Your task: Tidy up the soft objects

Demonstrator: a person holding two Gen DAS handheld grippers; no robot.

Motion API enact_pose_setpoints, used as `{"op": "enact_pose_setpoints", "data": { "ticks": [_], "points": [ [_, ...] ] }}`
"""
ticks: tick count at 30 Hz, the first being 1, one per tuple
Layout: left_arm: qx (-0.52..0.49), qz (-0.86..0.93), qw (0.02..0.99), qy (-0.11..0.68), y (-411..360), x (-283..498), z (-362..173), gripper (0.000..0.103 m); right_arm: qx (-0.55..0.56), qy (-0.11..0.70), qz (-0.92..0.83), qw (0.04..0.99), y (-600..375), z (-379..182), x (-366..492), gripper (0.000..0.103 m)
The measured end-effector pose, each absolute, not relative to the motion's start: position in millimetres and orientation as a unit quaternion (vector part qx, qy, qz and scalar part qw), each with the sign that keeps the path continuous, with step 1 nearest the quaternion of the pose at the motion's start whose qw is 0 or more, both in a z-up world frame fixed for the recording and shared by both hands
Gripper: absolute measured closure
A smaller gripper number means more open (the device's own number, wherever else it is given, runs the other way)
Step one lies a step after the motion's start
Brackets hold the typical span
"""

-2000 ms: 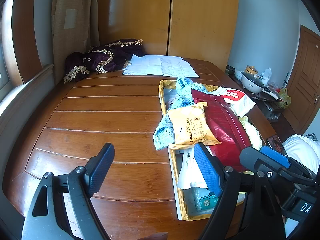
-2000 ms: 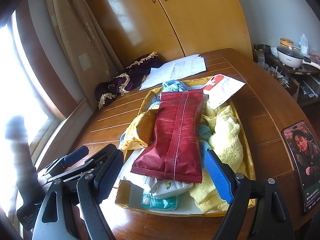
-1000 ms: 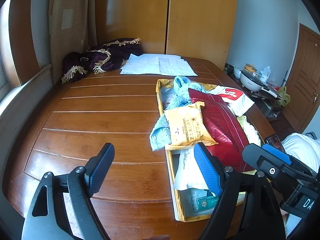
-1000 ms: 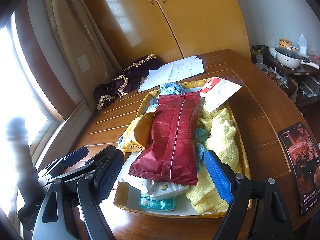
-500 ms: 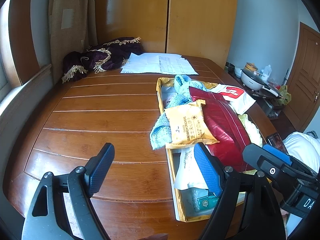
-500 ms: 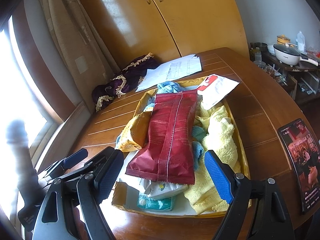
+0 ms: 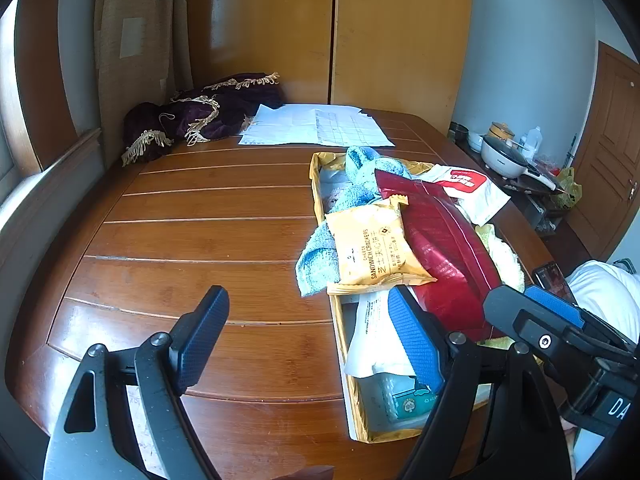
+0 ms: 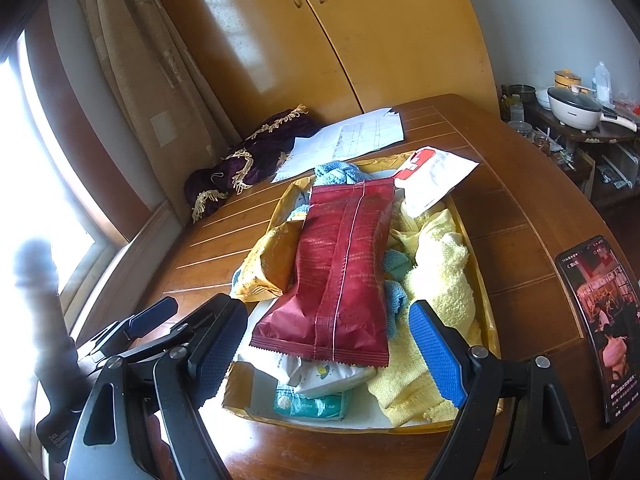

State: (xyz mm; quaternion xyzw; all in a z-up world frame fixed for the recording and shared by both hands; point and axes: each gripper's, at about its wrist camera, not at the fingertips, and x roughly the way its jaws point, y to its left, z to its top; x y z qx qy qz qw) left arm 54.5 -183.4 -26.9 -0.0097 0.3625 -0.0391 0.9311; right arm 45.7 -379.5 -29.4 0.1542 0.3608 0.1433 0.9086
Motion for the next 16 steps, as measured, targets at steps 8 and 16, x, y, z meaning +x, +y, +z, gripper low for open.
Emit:
{"op": "enact_pose_setpoints", "data": {
  "ticks": [8,16],
  "points": [
    [-0.013,-0.041,0.93,0.365,-183.1,55.8,-28.0,0.021,0.155,0.362,0.145,0.908,-379.9,-29.3,45.7,0.018],
    [-0.008,-0.042,0.933,0.357,-186.0,55.5,-26.5,0.021,0.155,0.362,0.148,0.907,-379.0,-29.6,46.3,0.018]
  ]
}}
